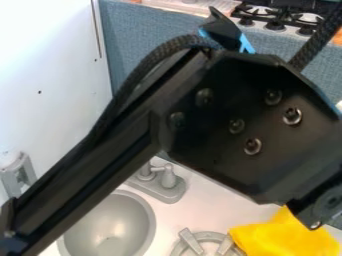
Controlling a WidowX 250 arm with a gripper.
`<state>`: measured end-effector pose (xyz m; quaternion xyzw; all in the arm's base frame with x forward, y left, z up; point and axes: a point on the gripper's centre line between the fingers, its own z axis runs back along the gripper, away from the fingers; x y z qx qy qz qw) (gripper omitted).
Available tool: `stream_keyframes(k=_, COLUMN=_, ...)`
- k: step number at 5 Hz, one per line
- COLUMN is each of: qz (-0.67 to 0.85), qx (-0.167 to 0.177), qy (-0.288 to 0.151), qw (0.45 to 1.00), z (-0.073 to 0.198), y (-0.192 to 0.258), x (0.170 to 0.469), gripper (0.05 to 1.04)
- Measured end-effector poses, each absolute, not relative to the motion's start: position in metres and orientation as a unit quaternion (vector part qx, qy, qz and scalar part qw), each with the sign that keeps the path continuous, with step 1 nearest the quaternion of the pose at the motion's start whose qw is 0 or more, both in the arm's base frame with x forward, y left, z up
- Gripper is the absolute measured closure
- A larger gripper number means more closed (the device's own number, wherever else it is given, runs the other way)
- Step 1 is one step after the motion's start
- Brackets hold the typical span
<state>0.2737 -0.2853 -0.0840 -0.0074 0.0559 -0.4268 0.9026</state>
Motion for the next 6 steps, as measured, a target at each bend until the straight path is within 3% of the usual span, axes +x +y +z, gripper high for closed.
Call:
stream_keyframes(k=1, qz=-0.424, qx=-0.008, qy=0.055, qw=0.904, z=-0.082, y=-0.287, x=0.276, gripper=0.382)
stream_keyframes(k=2, qz=-0.411, qx=-0.005, qy=0.058, qw=0.910, z=-0.084, y=-0.282, x=0.271, gripper=0.499)
stream_keyframes(k=3, qz=-0.402, qx=-0.010, qy=0.056, qw=0.914, z=-0.063, y=-0.273, x=0.261, gripper=0.512)
stream_keyframes(k=4, qz=-0.378, qx=-0.037, qy=0.011, qw=0.925, z=-0.024, y=-0.262, x=0.251, gripper=0.512)
stream_keyframes(k=5, qz=-0.305, qx=-0.040, qy=-0.007, qw=0.951, z=-0.012, y=-0.221, x=0.249, gripper=0.512)
stream_keyframes(k=6, qz=-0.229, qx=-0.001, qy=-0.003, qw=0.974, z=-0.022, y=-0.172, x=0.255, gripper=0.512)
